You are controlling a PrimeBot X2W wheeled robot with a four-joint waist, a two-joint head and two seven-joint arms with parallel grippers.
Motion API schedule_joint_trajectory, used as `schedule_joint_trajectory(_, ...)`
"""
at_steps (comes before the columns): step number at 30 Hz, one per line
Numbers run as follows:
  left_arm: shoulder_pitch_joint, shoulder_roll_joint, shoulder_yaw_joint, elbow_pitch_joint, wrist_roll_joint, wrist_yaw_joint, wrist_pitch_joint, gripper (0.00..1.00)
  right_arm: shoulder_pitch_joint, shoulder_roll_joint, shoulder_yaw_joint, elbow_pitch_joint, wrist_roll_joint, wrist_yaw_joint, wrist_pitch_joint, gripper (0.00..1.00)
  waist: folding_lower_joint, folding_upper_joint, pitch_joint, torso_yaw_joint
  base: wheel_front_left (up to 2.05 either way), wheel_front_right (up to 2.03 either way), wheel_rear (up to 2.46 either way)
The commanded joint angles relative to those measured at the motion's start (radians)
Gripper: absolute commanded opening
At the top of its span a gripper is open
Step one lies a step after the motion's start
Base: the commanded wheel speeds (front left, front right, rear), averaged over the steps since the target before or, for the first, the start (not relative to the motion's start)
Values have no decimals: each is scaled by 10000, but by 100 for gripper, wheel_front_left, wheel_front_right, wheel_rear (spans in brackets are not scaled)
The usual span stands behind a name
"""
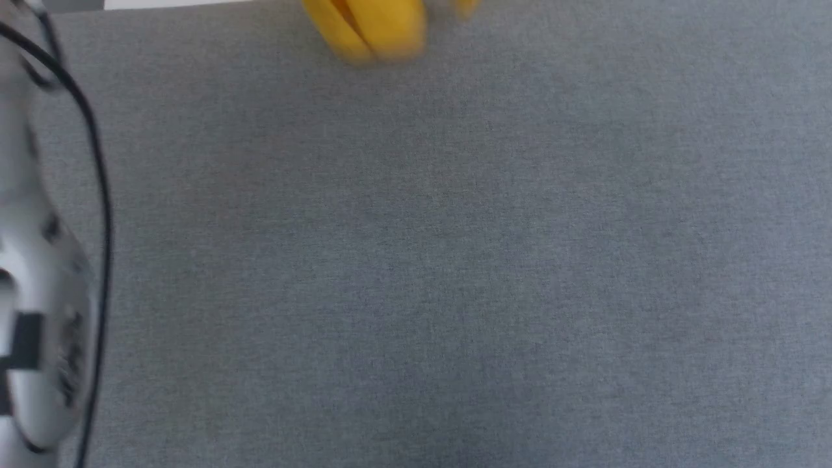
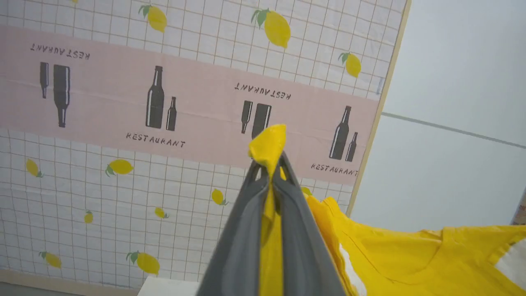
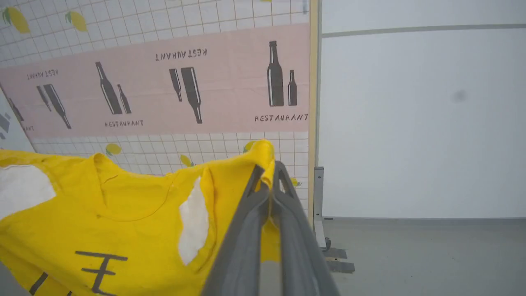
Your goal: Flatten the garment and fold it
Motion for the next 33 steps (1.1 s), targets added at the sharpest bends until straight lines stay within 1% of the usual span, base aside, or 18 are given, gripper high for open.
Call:
schedule_joint_trajectory(1, -404, 127, 22, 225, 141, 21, -351, 0, -324, 59, -121, 204, -173, -11, -365, 0, -1, 0, 126, -85, 0, 0, 0)
schedule_joint_trajectory(3, -799, 155, 24, 526, 259, 34, -824, 0, -695, 103, -242, 587, -386, -11, -827, 0, -1, 0, 180, -104, 0, 0, 0)
schedule_joint_trajectory(8, -895, 247, 203, 1378, 84, -141, -1394, 0, -905, 10, -235, 1385, -312, -11, -1302, 0, -1, 0, 352, -92, 0, 0, 0)
schedule_joint_trajectory(12, -235, 196, 341, 1907, -188, -349, -1758, 0, -437, -292, 72, 1759, 3, -11, -1495, 0, -1, 0, 429, -23, 0, 0, 0)
schedule_joint_trajectory(16, 854, 3, 488, 2453, -506, -562, -2231, 0, 536, -624, 598, 1827, 610, -11, -1633, 0, -1, 0, 370, 73, 0, 0, 0)
schedule_joint_trajectory(19, 1830, -223, 605, 2736, -798, -791, -2628, 0, 1574, -910, 969, 1654, 1365, -11, -1843, 0, -1, 0, 67, 210, 0, 0, 0)
schedule_joint_trajectory(20, 2136, -254, 535, 2839, -808, -903, -2620, 0, 1912, -999, 1075, 1572, 1625, -11, -1904, 0, -1, 0, -53, 247, 0, 0, 0)
schedule_joint_trajectory(22, 2822, -434, 700, 2924, -1147, -1090, -2728, 0, 2766, -1185, 1270, 1282, 2217, -11, -2131, 0, -1, 0, -411, 324, 0, 0, 0)
schedule_joint_trajectory(23, 3281, -382, 550, 2906, -1061, -1258, -2728, 0, 3309, -1277, 1398, 1082, 2533, -11, -2246, 0, -1, 0, -643, 352, 0, 0, 0)
schedule_joint_trajectory(25, 4185, -569, 750, 2716, -1437, -1422, -2864, 0, 4381, -1355, 1508, 716, 3230, -11, -2380, 0, -1, 0, -1103, 398, 0, 0, 0)
schedule_joint_trajectory(28, 5824, -797, 818, 2276, -1715, -1558, -2943, 0, 6173, -1639, 1814, 96, 3809, -11, -2453, 0, -1, 0, -1826, 466, 0, 0, 0)
schedule_joint_trajectory(30, 7085, -955, 712, 1947, -1767, -1601, -2851, 0, 7406, -1756, 1784, -340, 4142, -11, -2497, 0, -1, 0, -2283, 518, 0, 0, 0)
schedule_joint_trajectory(33, 9054, -1187, 623, 1347, -1890, -1533, -2617, 0, 9279, -1941, 1580, -1099, 4250, -11, -2697, 0, -1, 0, -2836, 603, 0, 0, 0)
